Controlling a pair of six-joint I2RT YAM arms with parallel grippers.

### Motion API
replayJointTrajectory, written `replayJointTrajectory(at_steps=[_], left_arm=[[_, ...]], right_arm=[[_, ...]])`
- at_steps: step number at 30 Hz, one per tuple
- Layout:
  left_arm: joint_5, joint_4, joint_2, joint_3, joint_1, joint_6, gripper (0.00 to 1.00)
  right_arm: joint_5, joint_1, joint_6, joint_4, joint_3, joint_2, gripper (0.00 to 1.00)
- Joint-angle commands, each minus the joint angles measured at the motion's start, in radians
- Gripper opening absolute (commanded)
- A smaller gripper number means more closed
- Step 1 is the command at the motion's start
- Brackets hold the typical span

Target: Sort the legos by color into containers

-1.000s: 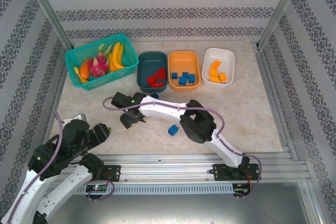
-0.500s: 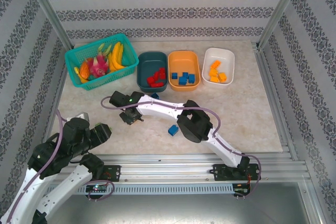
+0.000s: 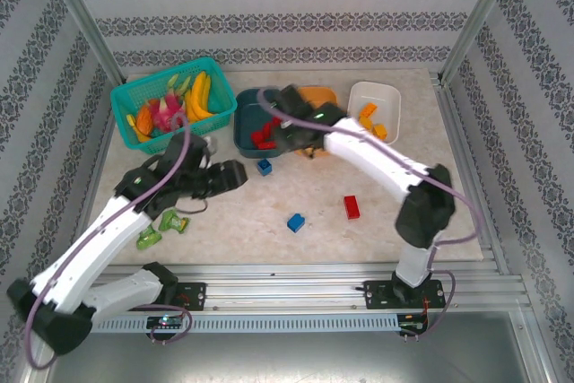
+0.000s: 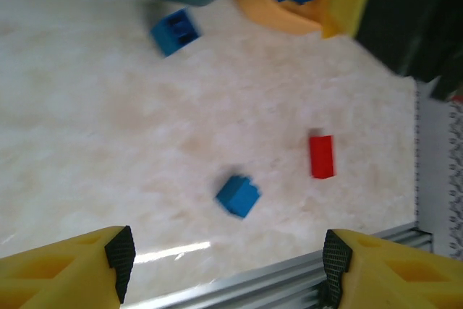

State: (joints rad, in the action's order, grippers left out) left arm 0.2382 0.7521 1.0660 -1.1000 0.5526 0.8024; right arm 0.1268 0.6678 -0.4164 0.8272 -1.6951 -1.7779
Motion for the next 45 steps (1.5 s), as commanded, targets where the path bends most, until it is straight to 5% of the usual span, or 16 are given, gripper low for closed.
replayJointTrajectory(at_steps=[1,9,21,31,38,45], left_arm=[[0.077,-0.226,0.146,-0.093,0.050,-0.063,0.72],[0.165,-0.404,0.581,-0.405,0.113,-0.047,0.72],[0.273,-0.330,1.087,-0.971,0.119,-0.046,0.71],[0.300,-0.303,1.211,-1.104,0.119,-0.025,0.71],[0.308,-0.307,1.204,-1.104,0.123,-0.019,0.71],[0.287,-0.242,1.158,-1.099,0.147,-0.042,0.71]], right_arm=[[0.042,-0.151,0.003,0.044,0.085,0.048,0.19],[0.040,-0.500,0.052,0.047,-0.035,-0.112,0.20],[0.132,-0.635,0.029,0.177,-0.486,-0.547,0.20],[0.101,-0.665,0.018,0.254,-0.690,-0.723,0.28],[0.074,-0.663,0.016,0.248,-0.706,-0.724,0.53],[0.090,-0.630,0.007,0.238,-0.695,-0.639,0.62]])
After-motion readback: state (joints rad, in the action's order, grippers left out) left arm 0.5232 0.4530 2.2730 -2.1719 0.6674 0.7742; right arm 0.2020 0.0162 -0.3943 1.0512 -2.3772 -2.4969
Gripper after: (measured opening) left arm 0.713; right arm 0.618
